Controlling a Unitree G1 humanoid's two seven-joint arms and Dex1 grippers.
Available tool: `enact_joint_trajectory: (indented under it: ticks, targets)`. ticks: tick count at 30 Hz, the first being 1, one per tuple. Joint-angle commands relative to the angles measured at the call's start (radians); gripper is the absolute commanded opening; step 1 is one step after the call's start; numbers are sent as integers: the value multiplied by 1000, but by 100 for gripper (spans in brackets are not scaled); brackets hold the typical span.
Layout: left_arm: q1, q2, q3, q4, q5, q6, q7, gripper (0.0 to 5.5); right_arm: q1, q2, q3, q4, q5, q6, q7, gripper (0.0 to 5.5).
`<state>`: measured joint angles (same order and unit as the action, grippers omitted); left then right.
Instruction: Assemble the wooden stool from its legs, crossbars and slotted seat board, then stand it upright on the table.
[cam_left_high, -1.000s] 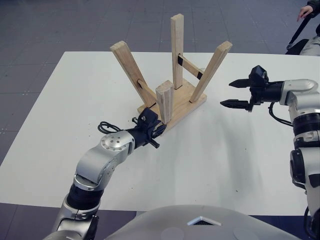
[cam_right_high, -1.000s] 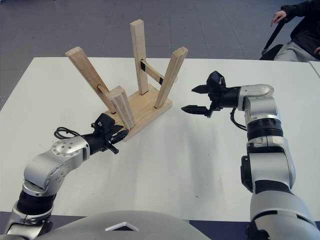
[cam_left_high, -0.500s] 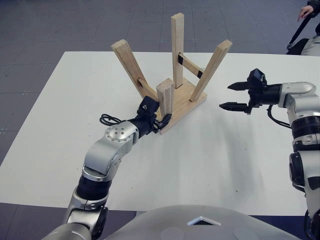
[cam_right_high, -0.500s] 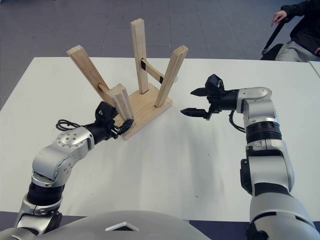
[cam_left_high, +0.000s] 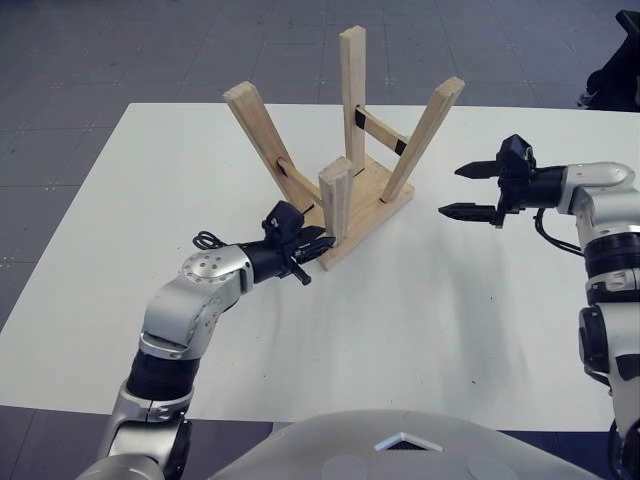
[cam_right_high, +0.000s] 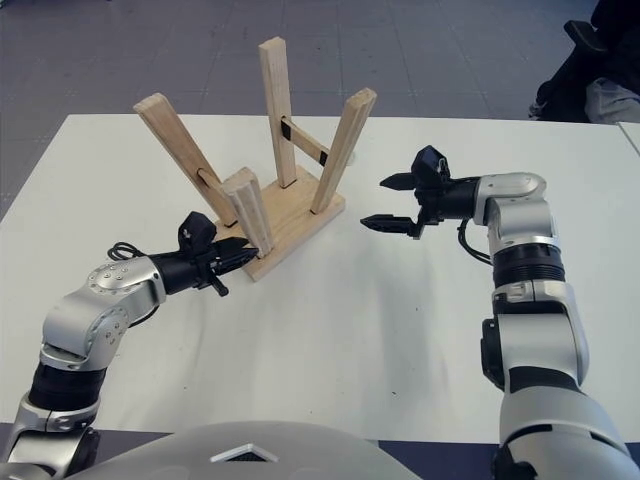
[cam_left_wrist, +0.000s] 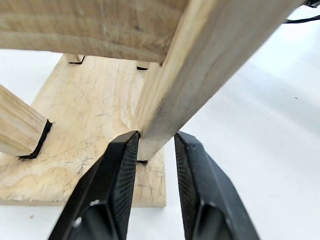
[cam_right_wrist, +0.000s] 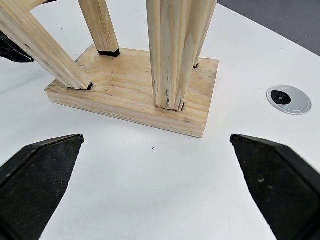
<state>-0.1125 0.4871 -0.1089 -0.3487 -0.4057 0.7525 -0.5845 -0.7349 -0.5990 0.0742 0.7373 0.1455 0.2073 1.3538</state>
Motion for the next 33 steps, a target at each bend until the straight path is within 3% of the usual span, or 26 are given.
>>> enact_joint_trajectory:
  ticks: [1, 4, 9, 20, 33]
  targets:
    - [-14, 14, 28, 40, 42, -34, 28, 103, -23, -15, -9, -26, 13, 7, 12, 549]
    - [-1, -4, 11, 0, 28, 5, 35, 103, -14, -18, -10, -29, 11, 7, 12, 549]
    - [-1, 19, -15, -28, 48, 9, 20, 186, 1, -19, -12, -42, 12, 14, 11, 549]
    - [-50, -9, -13, 30, 110, -5, 76, 186, 19, -12, -9, -69, 18, 32, 6, 549]
    - [-65, 6, -74, 4, 107, 21, 12, 186, 23, -5, -12, -71, 20, 37, -7, 549]
